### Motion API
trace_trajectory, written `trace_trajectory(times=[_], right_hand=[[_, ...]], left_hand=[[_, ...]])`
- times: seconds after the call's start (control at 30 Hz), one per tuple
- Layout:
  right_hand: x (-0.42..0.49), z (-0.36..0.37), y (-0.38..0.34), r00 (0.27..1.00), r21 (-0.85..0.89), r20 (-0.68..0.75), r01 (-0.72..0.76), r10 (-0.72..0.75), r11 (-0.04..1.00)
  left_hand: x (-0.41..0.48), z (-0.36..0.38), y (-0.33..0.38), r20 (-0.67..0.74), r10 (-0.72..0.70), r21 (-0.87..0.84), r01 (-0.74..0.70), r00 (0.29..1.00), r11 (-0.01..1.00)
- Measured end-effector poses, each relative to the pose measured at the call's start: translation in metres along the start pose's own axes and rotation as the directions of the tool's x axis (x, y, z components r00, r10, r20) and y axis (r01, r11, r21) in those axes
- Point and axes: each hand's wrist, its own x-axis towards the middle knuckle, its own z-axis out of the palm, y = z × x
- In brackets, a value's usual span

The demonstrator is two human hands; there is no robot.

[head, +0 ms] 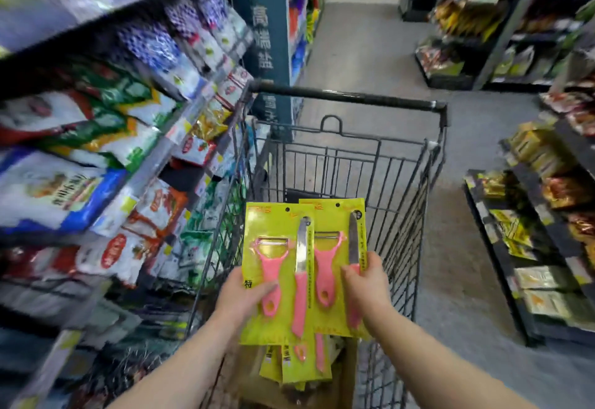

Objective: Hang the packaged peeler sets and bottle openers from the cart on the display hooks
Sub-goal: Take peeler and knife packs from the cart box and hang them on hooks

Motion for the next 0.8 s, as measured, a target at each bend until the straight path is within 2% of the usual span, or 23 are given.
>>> trace_trajectory(times=[0.17, 0.4, 0.6, 0.8], right_hand=[[-0.03, -0.041, -0.017, 0.976, 0.049, 0.125, 0.172, -0.177, 0.984], [-0.09, -0.067, -0.063, 0.878, 0.147, 0.336, 0.308, -0.34, 0.94], [-0.163, -0.045, -0.101, 0.756, 0.187, 0.46, 0.429, -0.465, 0.884], [-0.259, -0.012, -0.12, 0.581, 0.245, 0.576, 0.547, -0.574, 0.8]], left_hand=[[-0.067, -0.002, 0.016, -0.137, 0.03, -0.014, -0.032, 0.99, 0.999], [-0.169, -0.027, 0.044, -0.334, 0.048, -0.101, -0.086, 0.941, 0.991], [-0.254, -0.083, 0.048, -0.52, 0.033, -0.181, -0.148, 0.853, 0.972], [-0.351, -0.142, 0.031, -0.716, 0.013, -0.2, -0.223, 0.698, 0.954]])
